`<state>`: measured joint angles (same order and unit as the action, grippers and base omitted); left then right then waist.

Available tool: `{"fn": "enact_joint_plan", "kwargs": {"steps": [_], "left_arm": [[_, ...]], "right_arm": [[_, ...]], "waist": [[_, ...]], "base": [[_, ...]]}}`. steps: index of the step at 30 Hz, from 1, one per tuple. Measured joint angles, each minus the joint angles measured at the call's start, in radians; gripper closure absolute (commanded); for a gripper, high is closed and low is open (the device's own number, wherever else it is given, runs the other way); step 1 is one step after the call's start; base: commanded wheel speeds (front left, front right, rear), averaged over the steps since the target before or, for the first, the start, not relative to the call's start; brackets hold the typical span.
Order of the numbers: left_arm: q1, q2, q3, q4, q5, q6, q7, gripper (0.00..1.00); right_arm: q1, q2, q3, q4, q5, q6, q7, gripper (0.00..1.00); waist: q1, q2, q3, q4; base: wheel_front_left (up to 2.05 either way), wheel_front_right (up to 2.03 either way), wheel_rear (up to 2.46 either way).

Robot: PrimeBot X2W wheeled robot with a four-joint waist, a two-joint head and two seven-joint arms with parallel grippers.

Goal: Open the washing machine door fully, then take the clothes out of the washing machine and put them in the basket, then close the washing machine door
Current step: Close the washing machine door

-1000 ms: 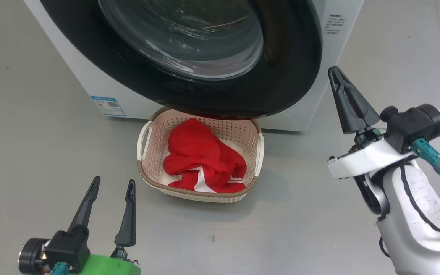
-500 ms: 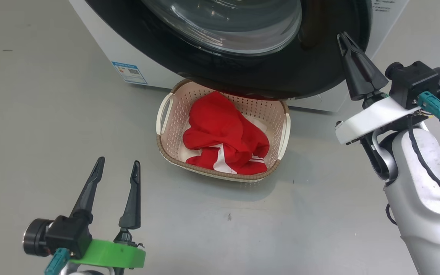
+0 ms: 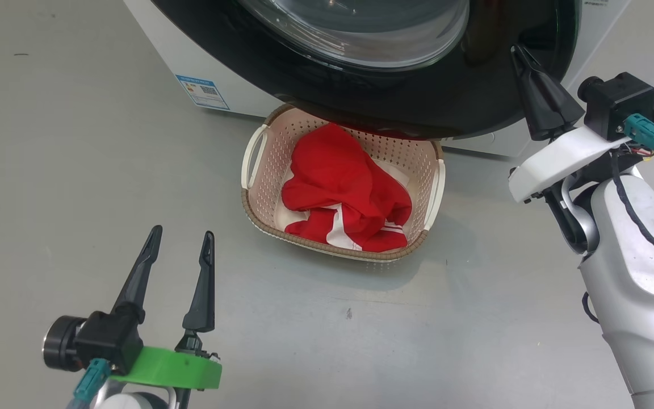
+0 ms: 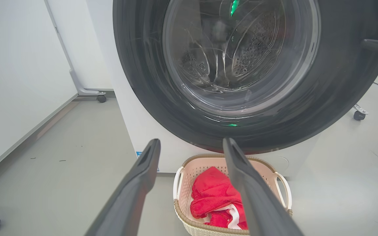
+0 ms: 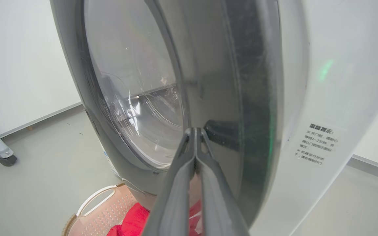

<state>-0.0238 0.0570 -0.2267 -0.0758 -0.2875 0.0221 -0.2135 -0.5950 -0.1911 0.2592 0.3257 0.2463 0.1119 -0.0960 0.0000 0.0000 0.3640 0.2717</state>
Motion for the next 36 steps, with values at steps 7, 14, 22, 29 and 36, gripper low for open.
{"fn": "enact_joint_plan", "kwargs": {"steps": [7, 14, 22, 29, 36], "left_arm": [[-0.009, -0.002, -0.007, 0.011, 0.000, -0.002, -0.008, 0.00], [-0.021, -0.003, -0.015, 0.021, 0.000, -0.010, -0.009, 0.00], [-0.044, -0.006, -0.034, 0.033, -0.003, -0.015, -0.017, 0.00], [-0.068, -0.008, -0.043, 0.045, -0.011, -0.019, -0.021, 0.00], [-0.074, -0.010, -0.044, 0.060, -0.012, -0.019, -0.027, 0.00]], "right_arm": [[-0.026, -0.005, -0.009, 0.037, 0.007, 0.001, 0.000, 1.00], [-0.066, -0.015, -0.025, 0.066, 0.010, 0.001, 0.004, 1.00], [-0.164, -0.039, -0.043, 0.102, 0.010, 0.001, 0.009, 1.00], [-0.227, -0.047, -0.066, 0.143, 0.008, -0.002, 0.001, 1.00], [-0.262, -0.045, -0.080, 0.186, 0.008, -0.019, -0.017, 1.00]], "waist": [[0.0000, 0.0000, 0.003, 0.003], [0.0000, 0.0000, 0.010, 0.008], [0.0000, 0.0000, 0.033, 0.026], [0.0000, 0.0000, 0.050, 0.046], [0.0000, 0.0000, 0.055, 0.052]], "base": [[0.00, 0.00, 0.00], [0.00, 0.00, 0.00], [0.00, 0.00, 0.00], [0.00, 0.00, 0.00], [0.00, 0.00, 0.00]]}}
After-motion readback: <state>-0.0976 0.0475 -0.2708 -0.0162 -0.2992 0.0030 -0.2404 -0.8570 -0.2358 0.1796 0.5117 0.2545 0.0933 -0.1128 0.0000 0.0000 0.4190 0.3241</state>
